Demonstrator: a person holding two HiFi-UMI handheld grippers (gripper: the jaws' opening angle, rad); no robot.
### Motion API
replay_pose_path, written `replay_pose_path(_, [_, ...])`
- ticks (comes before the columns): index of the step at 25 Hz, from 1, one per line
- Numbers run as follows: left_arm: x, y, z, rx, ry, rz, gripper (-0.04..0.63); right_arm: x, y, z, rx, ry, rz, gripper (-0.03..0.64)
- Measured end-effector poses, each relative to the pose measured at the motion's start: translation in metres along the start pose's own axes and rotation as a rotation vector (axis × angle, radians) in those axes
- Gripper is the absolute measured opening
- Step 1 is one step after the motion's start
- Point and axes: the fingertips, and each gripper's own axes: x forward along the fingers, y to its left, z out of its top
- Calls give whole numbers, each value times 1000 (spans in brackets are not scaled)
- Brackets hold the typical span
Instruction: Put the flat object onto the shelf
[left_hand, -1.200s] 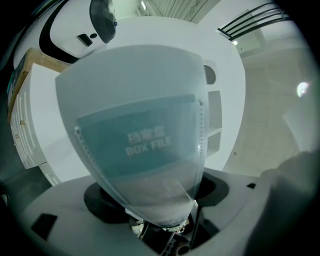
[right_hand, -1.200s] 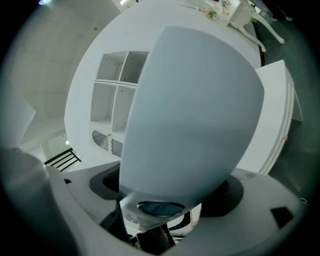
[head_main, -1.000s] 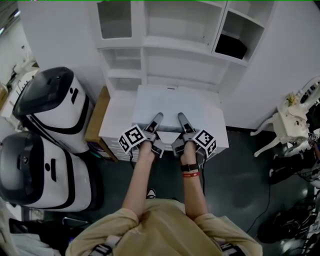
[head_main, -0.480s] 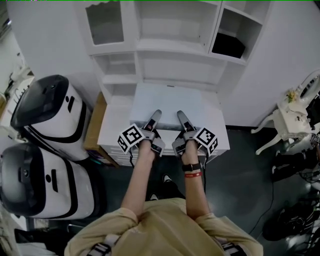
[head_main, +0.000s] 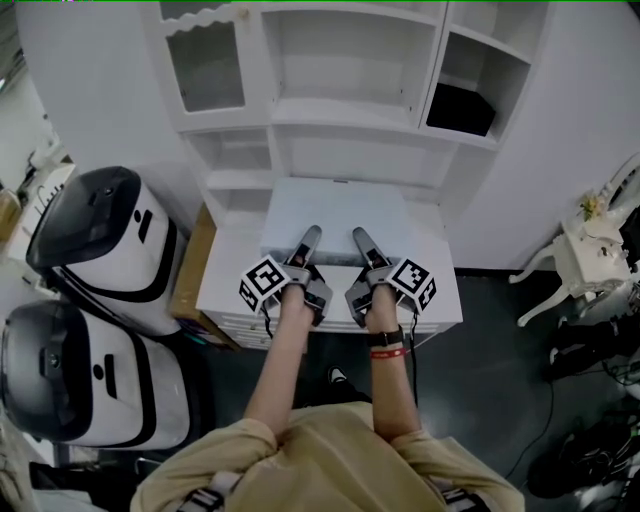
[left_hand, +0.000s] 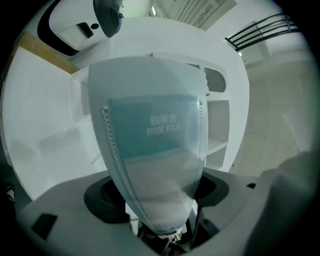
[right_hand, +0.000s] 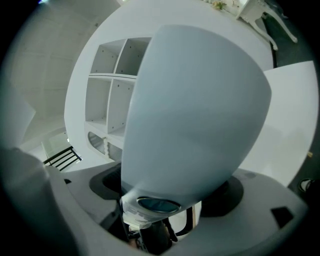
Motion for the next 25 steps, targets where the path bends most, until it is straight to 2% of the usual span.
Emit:
replay_pose_path(10, [26,-13,17,25,-20,6,354,25,8,18,45,-14,10,414])
replay_pose_path(25, [51,-50,29,40,-42,-57,354,41,46,51,-7,-22,67,414])
